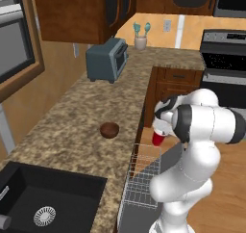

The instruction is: Pick up the cup and bowl from the counter, place them in the dishwasher, and close the dishwasher door.

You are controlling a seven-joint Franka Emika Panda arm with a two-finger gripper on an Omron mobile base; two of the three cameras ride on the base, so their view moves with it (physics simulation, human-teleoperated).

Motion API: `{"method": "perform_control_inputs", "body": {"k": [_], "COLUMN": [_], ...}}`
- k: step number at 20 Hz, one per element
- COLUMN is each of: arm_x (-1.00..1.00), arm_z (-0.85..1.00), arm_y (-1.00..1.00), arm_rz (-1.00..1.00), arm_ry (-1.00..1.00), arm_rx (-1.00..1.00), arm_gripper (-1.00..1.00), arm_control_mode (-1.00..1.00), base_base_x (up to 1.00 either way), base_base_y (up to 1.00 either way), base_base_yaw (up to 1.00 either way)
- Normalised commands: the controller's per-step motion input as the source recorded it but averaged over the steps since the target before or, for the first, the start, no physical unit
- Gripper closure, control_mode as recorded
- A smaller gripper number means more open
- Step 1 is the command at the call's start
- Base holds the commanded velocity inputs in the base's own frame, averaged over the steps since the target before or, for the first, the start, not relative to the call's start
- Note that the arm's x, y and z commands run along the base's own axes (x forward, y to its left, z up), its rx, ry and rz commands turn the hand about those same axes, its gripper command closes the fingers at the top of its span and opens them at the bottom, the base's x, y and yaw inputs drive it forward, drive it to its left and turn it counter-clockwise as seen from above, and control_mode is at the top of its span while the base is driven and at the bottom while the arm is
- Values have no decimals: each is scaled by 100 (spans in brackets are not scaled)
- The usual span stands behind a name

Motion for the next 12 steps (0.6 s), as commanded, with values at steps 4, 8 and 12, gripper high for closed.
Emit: {"method": "perform_control_inputs", "body": {"k": [4,8,12], "arm_x": [0,29,44], "arm_z": [-35,-44,-55], "arm_y": [-22,-6,-1], "arm_rz": [6,20,24], "arm_ry": [0,0,0], "arm_rx": [0,8,2], "arm_gripper": [100,100,100], "arm_control_mode": [-100,-100,-100], "base_base_x": [0,0,0], "base_base_y": [0,0,0], "base_base_yaw": [0,0,0]}}
